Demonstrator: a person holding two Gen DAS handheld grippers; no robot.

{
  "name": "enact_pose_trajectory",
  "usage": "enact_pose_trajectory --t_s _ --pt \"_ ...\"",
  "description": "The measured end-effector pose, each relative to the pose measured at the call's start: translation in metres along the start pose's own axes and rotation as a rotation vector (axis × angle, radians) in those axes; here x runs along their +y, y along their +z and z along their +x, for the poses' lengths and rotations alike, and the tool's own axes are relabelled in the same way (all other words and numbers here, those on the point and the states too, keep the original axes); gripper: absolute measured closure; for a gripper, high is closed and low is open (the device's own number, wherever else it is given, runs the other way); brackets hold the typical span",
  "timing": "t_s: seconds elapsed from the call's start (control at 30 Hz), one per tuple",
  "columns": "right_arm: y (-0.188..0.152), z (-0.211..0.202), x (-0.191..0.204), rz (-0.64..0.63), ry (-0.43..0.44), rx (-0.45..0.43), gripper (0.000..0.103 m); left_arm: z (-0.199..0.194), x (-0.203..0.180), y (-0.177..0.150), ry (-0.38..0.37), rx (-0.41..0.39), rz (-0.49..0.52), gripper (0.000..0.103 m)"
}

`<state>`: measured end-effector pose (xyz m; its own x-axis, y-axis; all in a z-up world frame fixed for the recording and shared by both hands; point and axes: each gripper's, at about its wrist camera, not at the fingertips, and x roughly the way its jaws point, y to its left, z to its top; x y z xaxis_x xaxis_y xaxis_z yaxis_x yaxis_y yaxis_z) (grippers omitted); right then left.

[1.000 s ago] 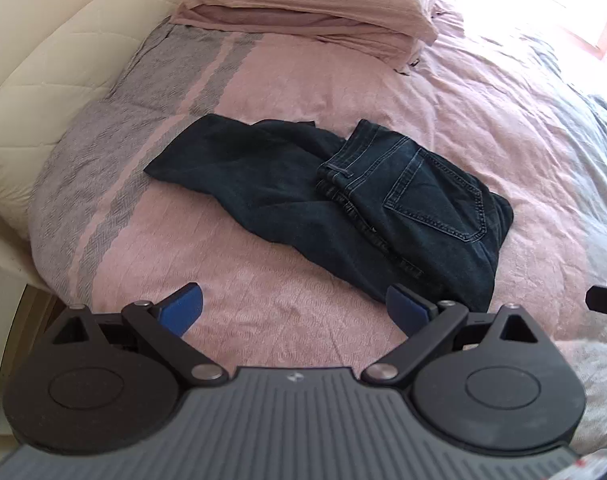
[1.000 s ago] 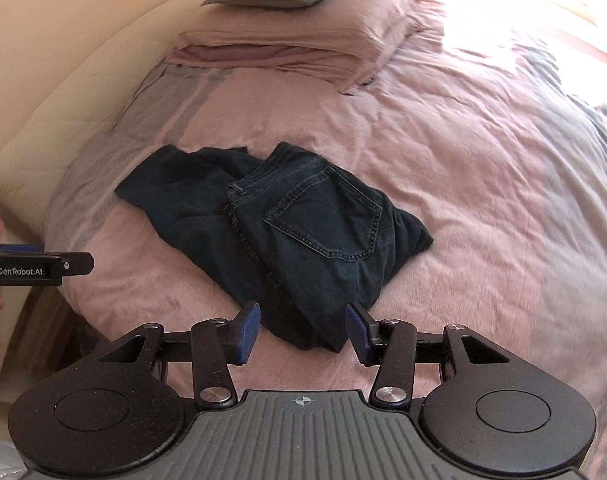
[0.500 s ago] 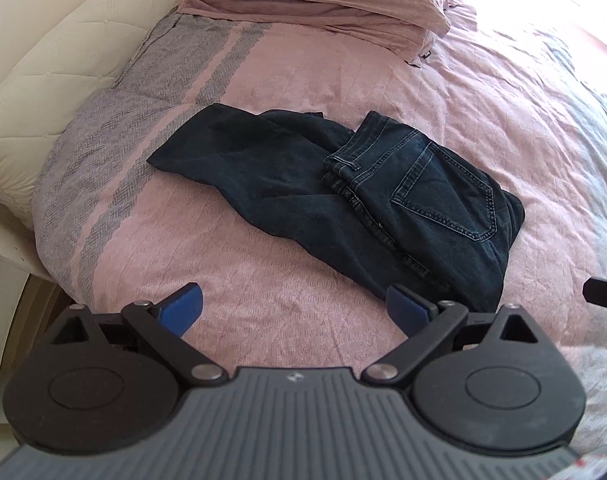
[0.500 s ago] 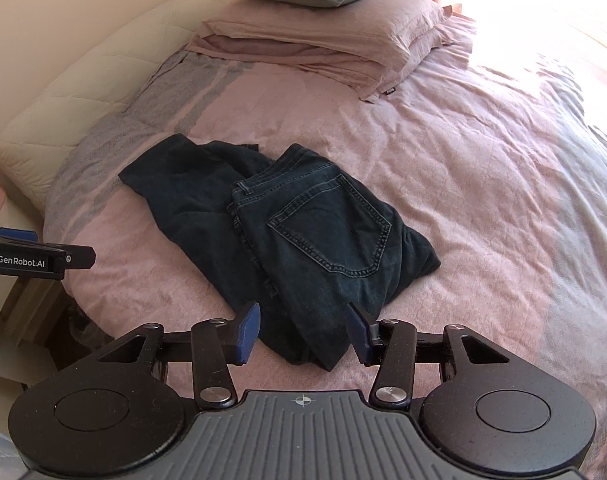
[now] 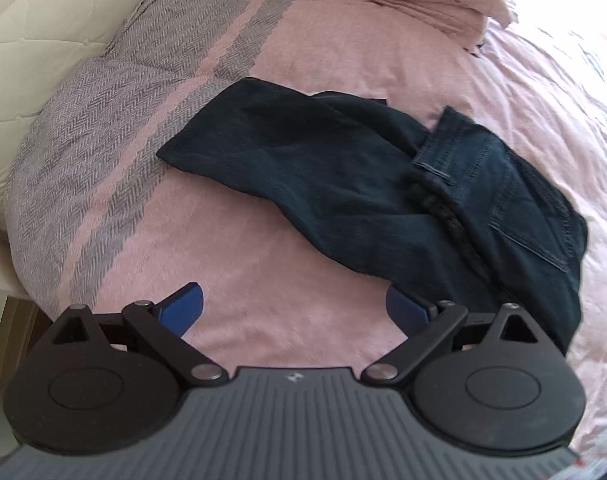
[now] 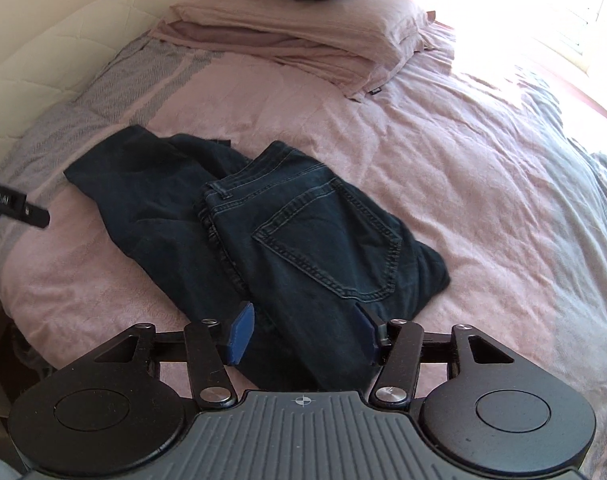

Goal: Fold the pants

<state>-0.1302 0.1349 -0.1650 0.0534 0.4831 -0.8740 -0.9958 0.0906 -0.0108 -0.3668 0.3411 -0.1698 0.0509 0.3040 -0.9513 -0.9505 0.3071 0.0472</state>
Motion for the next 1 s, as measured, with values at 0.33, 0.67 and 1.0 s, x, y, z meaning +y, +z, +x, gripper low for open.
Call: enact_pose_trajectory --t_s 0.33,0.67,1.0 --pt "-0.006 0.107 0.066 -0.264 -0.094 -0.037 0.05 0.086 0.049 0.033 0.001 -0.012 0.008 0.007" --pt "-0.015 0.176 0.063 -0.442 -0.104 -0.101 0.103 0.133 0.057 0.024 0.048 -0.001 -0.063 0.008" --pt "-0.022 0.039 -0.197 0.588 -0.216 -0.391 0.103 0.107 0.029 0.01 -0.006 -0.053 -0.094 0.01"
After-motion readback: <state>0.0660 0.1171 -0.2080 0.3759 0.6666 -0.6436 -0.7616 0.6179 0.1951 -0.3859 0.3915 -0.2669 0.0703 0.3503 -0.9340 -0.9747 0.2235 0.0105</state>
